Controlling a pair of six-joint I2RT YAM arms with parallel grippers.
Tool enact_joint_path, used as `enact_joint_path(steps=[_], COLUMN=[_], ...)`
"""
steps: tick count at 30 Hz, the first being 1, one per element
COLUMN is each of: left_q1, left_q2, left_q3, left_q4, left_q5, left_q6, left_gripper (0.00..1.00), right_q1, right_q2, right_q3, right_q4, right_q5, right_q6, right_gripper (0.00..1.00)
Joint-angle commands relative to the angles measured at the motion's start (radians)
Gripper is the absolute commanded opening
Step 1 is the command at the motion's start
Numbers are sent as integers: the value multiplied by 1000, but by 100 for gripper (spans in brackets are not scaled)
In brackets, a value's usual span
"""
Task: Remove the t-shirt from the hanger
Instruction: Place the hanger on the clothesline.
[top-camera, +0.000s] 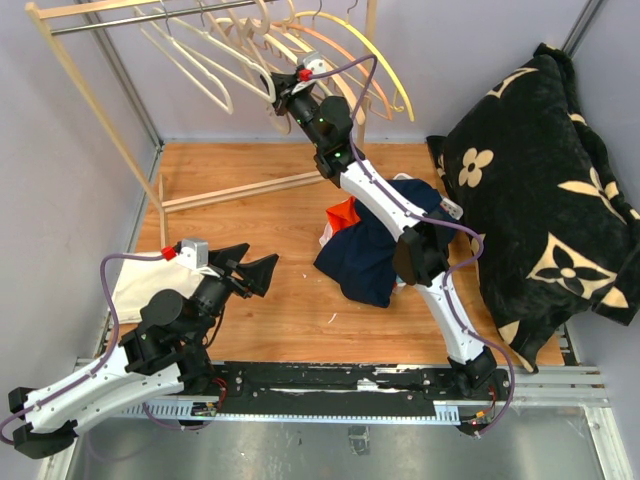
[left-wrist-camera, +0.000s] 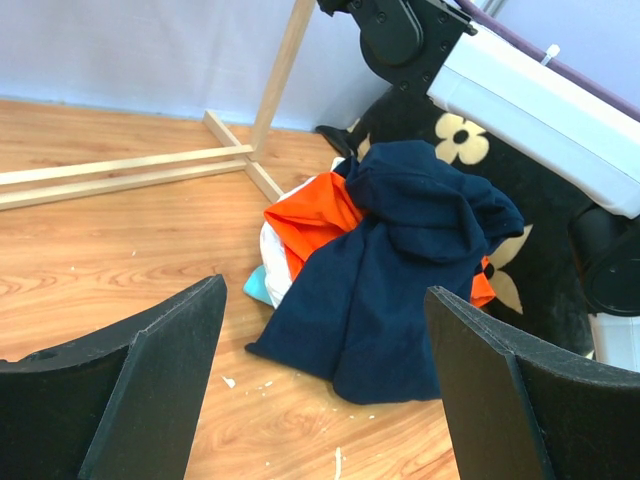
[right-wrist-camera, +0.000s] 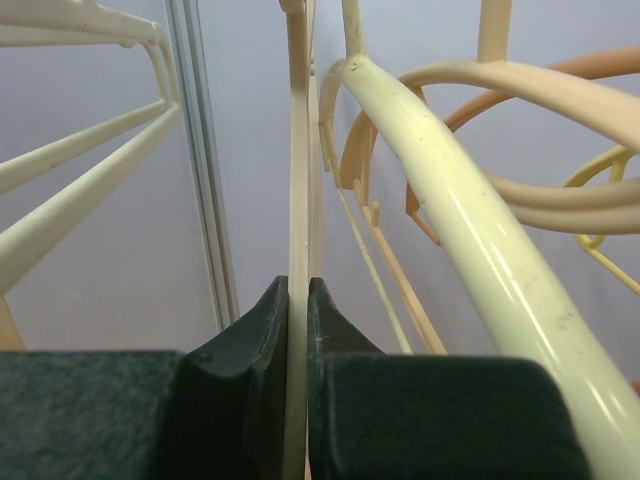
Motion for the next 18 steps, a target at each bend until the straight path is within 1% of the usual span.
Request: enact_joint_path(steps=[1,2,4,5,12,18], left_q1=[-7,-7,-7,-7,-6,-6], left_q2=[2,2,2,2,4,6], left_q3=[9,9,7,7,7,4], left_q4=[27,27,29,29,35,41], left_q5=[-18,-17,-16,-15,-6,8], left_q6=[10,9,8,8,0,-13], left_gripper=[85,85,85,85,85,85], right_q1=[-19,-19,-20,-19,-19,-19], right_q2=[1,-8,-23,-29,-96,-212], right_q3=[25,10,-17,-25,-105,-261], right_q4=[33,41,52,53,72,133], right_q5=[18,16,12,9,-4,-12], right_q6=[18,18,19,19,17,13], right_gripper=[4,7,24,28,39,42])
